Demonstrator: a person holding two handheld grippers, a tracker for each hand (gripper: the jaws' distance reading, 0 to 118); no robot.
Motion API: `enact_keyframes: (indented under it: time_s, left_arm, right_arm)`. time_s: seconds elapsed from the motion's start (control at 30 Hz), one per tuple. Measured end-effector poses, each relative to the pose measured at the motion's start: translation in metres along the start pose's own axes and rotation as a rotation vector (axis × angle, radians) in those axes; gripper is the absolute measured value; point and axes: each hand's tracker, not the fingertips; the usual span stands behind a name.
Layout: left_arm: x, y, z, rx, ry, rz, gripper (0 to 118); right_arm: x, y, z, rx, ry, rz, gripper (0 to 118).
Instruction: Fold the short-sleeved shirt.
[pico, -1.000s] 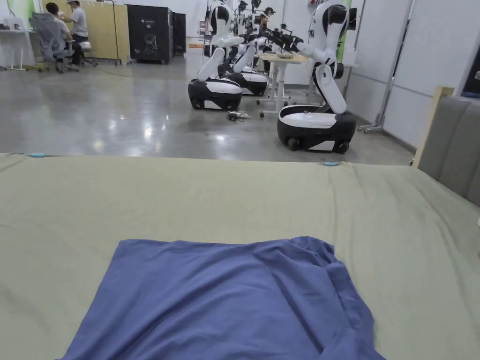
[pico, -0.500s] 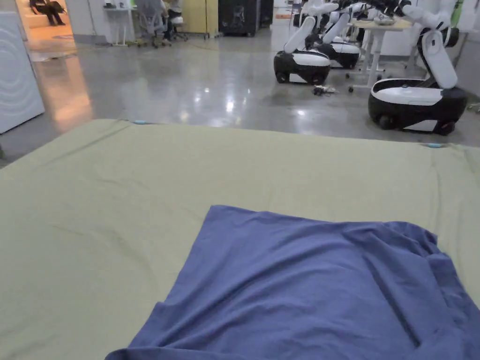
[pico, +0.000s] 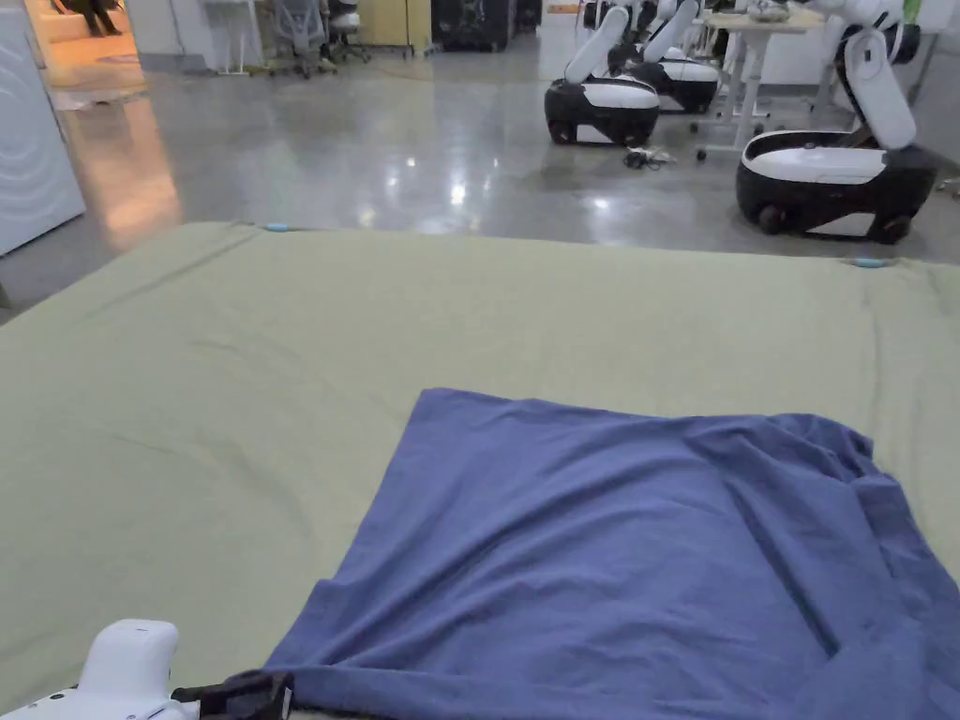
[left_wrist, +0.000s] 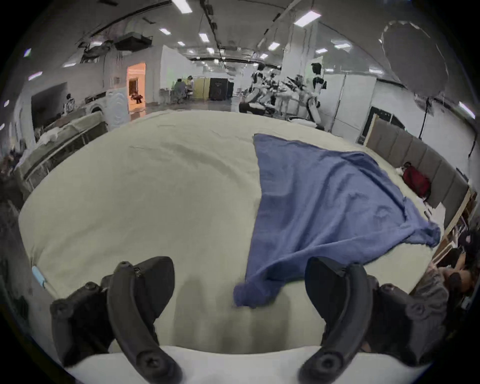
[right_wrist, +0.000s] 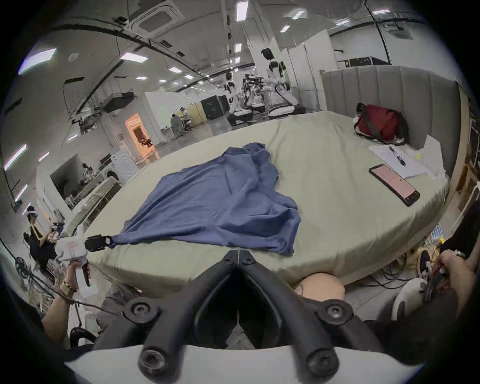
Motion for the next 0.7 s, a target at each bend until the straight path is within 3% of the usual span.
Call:
enact_keyframes:
  time_s: [0.07, 0.1, 0.23, 0.4, 0.43, 0.5, 0.53, 0.57, 0.67, 0.7]
  left_arm:
    - [0.005, -0.002, 0.000, 0.008, -0.007, -0.003, 13]
    - [0.005, -0.003, 0.002, 0.025, -0.036, -0.009, 2]
    - [0.015, -0.007, -0.003, -0.013, -0.023, -0.074, 2]
    - [0.015, -0.005, 0.008, 0.016, -0.052, -0.053, 2]
    - [0.015, -0.007, 0.009, 0.005, -0.096, 0.001, 2]
    - [0.012, -0.005, 0.012, 0.003, -0.108, 0.012, 2]
    - [0.012, -0.006, 0.014, 0.003, -0.114, 0.013, 2]
    - [0.014, 0.002, 0.020, 0.035, -0.002, -0.140, 2]
    - [0.030, 0.003, 0.026, 0.035, 0.005, -0.158, 2]
    - [0.037, -0.002, 0.025, 0.016, -0.075, -0.058, 2]
  right_arm:
    - [0.002, 0.000, -0.003, -0.011, -0.008, -0.015, 3]
    - [0.002, 0.000, -0.004, -0.016, -0.016, -0.012, 3]
    - [0.004, 0.001, -0.008, -0.030, -0.033, -0.019, 3]
    - [0.004, 0.015, -0.015, -0.008, -0.074, 0.020, 7]
    - [0.008, 0.020, -0.021, -0.008, -0.100, 0.021, 26]
    - [0.016, 0.029, -0.041, -0.082, -0.164, 0.039, 82]
    - [0.023, 0.031, -0.052, -0.115, -0.185, 0.064, 96]
    - [0.027, 0.033, -0.061, -0.125, -0.191, 0.089, 96]
    - [0.043, 0.033, -0.094, -0.160, -0.202, 0.098, 96]
    - [0.048, 0.034, -0.105, -0.218, -0.202, 0.092, 96]
